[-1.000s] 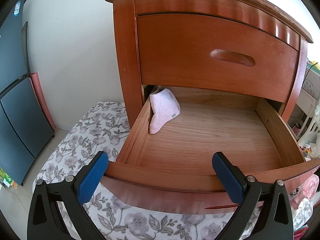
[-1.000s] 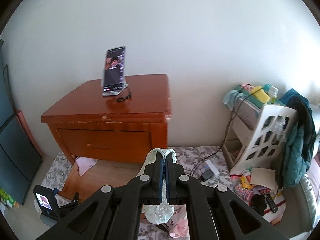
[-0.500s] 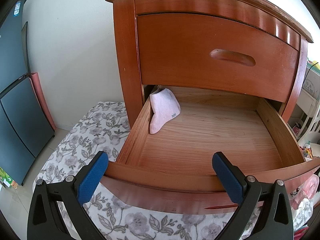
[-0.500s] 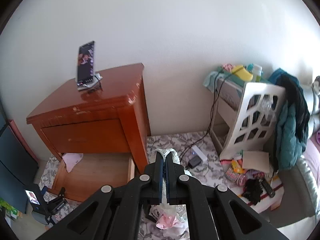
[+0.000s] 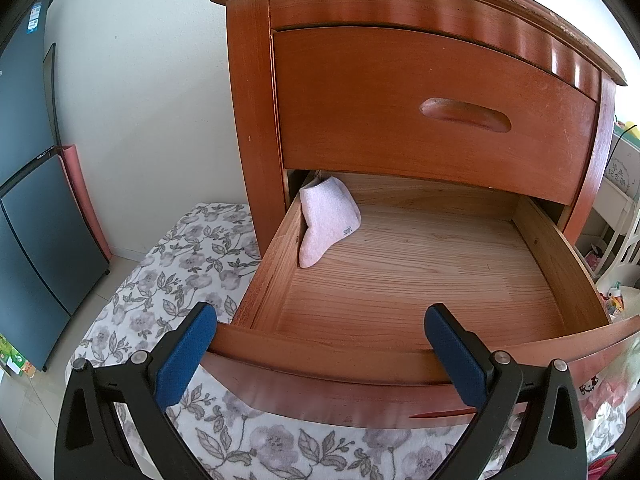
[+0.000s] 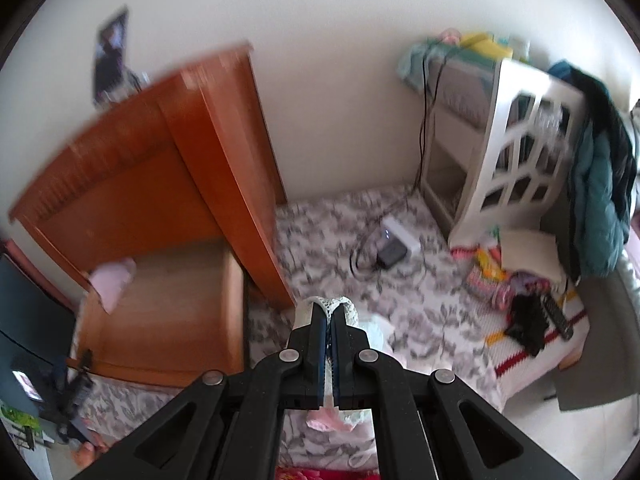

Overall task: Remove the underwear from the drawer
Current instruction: 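Carry the lace cloth over the bed pile and open the right gripper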

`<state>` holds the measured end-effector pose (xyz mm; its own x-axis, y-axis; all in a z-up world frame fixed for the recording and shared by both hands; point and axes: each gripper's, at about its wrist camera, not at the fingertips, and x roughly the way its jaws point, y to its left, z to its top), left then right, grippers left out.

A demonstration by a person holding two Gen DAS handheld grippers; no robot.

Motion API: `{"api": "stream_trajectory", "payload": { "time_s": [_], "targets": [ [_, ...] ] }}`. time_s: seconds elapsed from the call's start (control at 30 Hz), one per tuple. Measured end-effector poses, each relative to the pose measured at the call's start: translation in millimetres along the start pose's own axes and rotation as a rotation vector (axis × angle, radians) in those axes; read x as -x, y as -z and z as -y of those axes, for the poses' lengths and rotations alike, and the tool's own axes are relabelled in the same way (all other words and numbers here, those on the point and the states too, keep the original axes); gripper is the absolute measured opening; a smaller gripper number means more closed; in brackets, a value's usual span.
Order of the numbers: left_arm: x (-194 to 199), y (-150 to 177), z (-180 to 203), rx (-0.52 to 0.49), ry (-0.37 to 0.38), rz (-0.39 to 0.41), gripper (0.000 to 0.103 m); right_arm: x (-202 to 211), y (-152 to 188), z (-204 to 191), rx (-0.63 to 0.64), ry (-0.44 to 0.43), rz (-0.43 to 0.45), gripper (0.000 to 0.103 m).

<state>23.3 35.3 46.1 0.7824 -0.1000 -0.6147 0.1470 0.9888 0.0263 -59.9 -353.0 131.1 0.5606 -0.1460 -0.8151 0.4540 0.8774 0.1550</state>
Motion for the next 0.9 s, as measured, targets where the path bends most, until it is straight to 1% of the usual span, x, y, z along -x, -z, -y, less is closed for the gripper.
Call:
{"api": "stream_trajectory", "payload": {
  "time_s": [0.13,0.23,0.4,0.6,0.67,0.7,0.77,0.8,0.83,0.9],
  "targets": [
    [0.0,0.0,0.0,0.0,0.0,0.0,0.103,-48.3,24.2,-3.2,0.002,0.016,-0.113,0.002],
    [0.0,0.0,0.0,0.0,0.0,0.0,0.103,-77.7,42.8,-4.8,0.002,0.024,-0.182,0.002],
    [-0.1,0.0,0.0,0.0,0.0,0.0,0.103,-108.8,65.2,-3.9,-0.006,0.039,-0.257,0.002],
    [-0.1,-0.1,0.0,0.0,0.0,0.0,0.103,-131.2,82.8,0.7,-0.025,0.041,-0.322,0.003],
    [-0.3,-0.1,-0.1,0.0,0.0,0.0,0.103,-137.3,87.1,2.5,-0.035,0.043,-0.341,0.007],
    [-0.3,-0.1,0.0,0.0,0.0,0.0,0.103,-139.2,88.1,3.0,-0.037,0.044,-0.346,0.014],
    [-0.4,-0.1,-0.1,0.0,0.0,0.0,0.103,-143.5,91.4,4.3,-0.041,0.048,-0.36,0.037],
    [-0.1,-0.1,0.1,0.0,0.0,0.0,0.103,-145.2,93.2,5.1,-0.041,0.054,-0.365,0.043],
    [-0.4,-0.1,-0.1,0.0,0.0,0.0,0.103,-146.2,94.3,5.6,-0.041,0.058,-0.366,0.051],
    [-0.1,-0.1,0.1,0.0,0.0,0.0,0.103,-148.3,95.9,7.0,-0.043,0.068,-0.371,0.059]
  ]
}}
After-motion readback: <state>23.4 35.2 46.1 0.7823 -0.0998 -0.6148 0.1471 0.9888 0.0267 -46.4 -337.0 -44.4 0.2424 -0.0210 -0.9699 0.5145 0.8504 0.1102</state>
